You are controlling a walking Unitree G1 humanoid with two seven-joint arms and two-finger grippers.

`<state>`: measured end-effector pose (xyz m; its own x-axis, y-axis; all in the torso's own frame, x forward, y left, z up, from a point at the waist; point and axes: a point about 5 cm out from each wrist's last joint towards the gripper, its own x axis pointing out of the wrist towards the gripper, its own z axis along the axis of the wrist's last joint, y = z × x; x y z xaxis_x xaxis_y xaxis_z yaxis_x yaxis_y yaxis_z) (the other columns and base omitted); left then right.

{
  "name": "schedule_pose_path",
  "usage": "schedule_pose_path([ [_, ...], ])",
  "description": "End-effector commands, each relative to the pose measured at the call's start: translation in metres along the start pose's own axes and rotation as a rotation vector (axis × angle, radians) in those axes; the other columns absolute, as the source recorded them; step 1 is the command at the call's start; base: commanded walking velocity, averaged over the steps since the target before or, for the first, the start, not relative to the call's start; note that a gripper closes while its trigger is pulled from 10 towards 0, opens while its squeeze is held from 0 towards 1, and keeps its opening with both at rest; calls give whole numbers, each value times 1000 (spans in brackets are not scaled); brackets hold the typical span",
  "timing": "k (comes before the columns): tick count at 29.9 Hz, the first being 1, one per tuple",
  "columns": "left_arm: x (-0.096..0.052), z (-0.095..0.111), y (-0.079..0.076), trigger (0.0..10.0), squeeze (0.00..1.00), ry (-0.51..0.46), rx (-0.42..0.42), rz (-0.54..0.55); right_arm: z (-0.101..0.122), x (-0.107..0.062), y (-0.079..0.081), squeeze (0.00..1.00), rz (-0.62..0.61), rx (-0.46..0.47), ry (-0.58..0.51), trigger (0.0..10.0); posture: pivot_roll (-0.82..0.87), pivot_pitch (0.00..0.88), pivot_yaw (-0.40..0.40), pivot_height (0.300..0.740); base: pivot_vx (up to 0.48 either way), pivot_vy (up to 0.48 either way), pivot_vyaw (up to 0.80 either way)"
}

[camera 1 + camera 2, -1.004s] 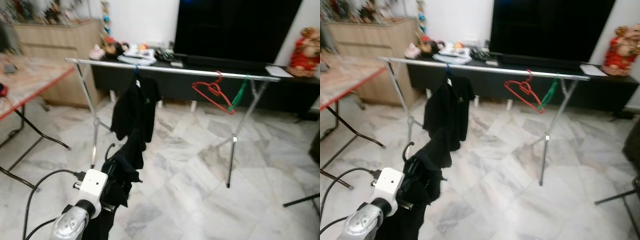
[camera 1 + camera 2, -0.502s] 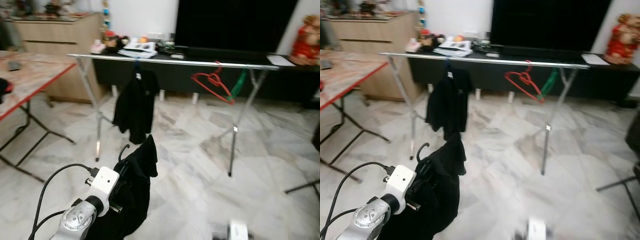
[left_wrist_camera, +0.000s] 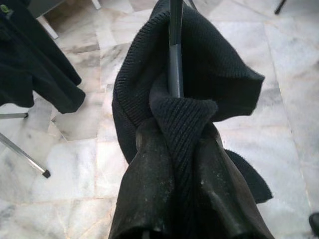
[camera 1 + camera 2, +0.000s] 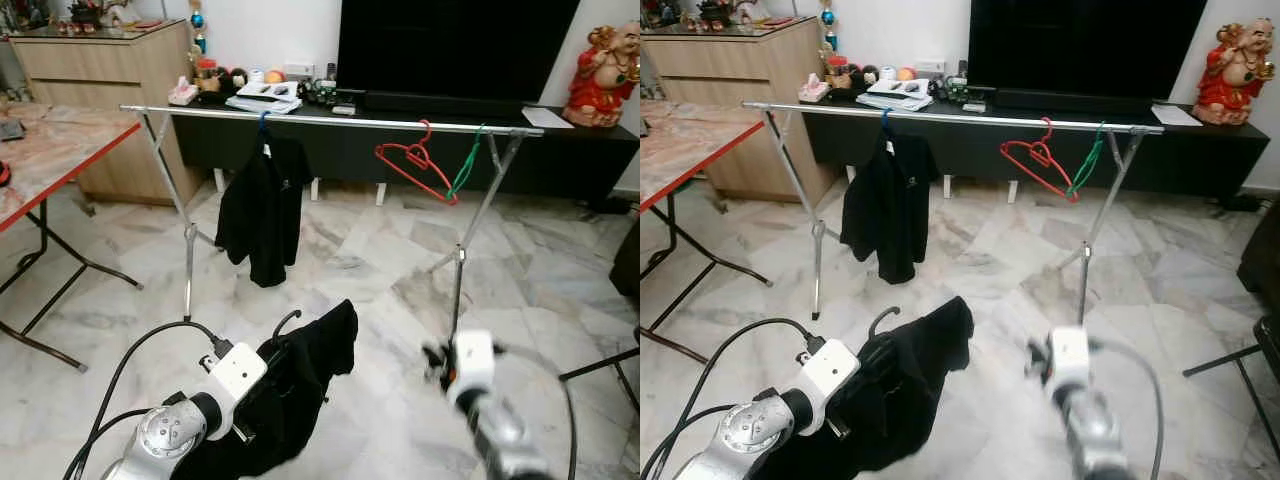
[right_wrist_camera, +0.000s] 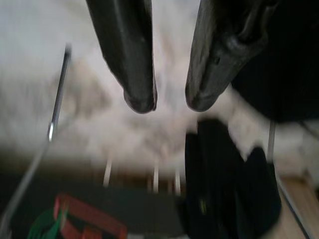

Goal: Hang hanger

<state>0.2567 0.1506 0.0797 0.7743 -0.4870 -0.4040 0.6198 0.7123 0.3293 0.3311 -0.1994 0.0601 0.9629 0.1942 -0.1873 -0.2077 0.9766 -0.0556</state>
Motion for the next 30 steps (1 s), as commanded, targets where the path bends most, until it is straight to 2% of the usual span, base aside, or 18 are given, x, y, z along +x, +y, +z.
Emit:
schedule_pose_path([
  [1, 2, 7, 1, 10000, 0, -20, 52, -24, 19, 4, 3, 0, 130, 6, -79, 10000, 97, 0, -37, 740, 0, 0, 0],
  [3, 3, 8, 1, 10000, 0, -22, 61, -41, 30, 6, 4, 0, 213, -23, -109, 10000, 98, 0, -42, 740, 0, 0, 0],
  [4, 3, 10, 2, 10000, 0, -25, 61, -52, 35, 7, 5, 0, 292, -64, -108, 10000, 98, 0, -43, 740, 0, 0, 0],
  [5, 3, 10, 2, 10000, 0, -25, 61, -52, 35, 7, 5, 0, 292, -64, -108, 10000, 98, 0, -43, 740, 0, 0, 0],
  [8, 3, 11, 2, 10000, 0, -20, 88, -117, 39, 3, 16, 0, 564, -189, -63, 10000, 104, 0, -56, 740, 0, 0, 0],
  [10, 1, 11, 4, 10000, 0, -18, 102, -140, 38, 0, 17, 0, 639, -224, -34, 10000, 109, 0, -60, 740, 0, 0, 0],
  [15, -1, 15, 8, 10000, 0, -26, 125, -159, 33, -4, 16, 0, 749, -277, 36, 10000, 120, 0, -68, 740, 0, 0, 0],
  [19, -2, 23, 9, 10000, 0, -50, 139, -192, 34, -5, 17, 0, 784, -313, 52, 10000, 121, 0, -75, 740, 0, 0, 0],
  [22, -4, 34, 5, 10000, 0, -88, 155, -268, 37, -5, 19, 0, 842, -291, 39, 10000, 126, 0, -82, 740, 0, 0, 0],
  [24, -4, 43, 4, 10000, 0, -112, 196, -314, 35, -8, 22, 0, 923, -296, 63, 10000, 128, 0, -86, 740, 0, 0, 0],
  [30, -2, 50, 2, 10000, 0, -130, 247, -374, 33, -10, 24, 0, 1003, -302, 122, 10000, 123, 0, -88, 740, 0, 0, 0],
])
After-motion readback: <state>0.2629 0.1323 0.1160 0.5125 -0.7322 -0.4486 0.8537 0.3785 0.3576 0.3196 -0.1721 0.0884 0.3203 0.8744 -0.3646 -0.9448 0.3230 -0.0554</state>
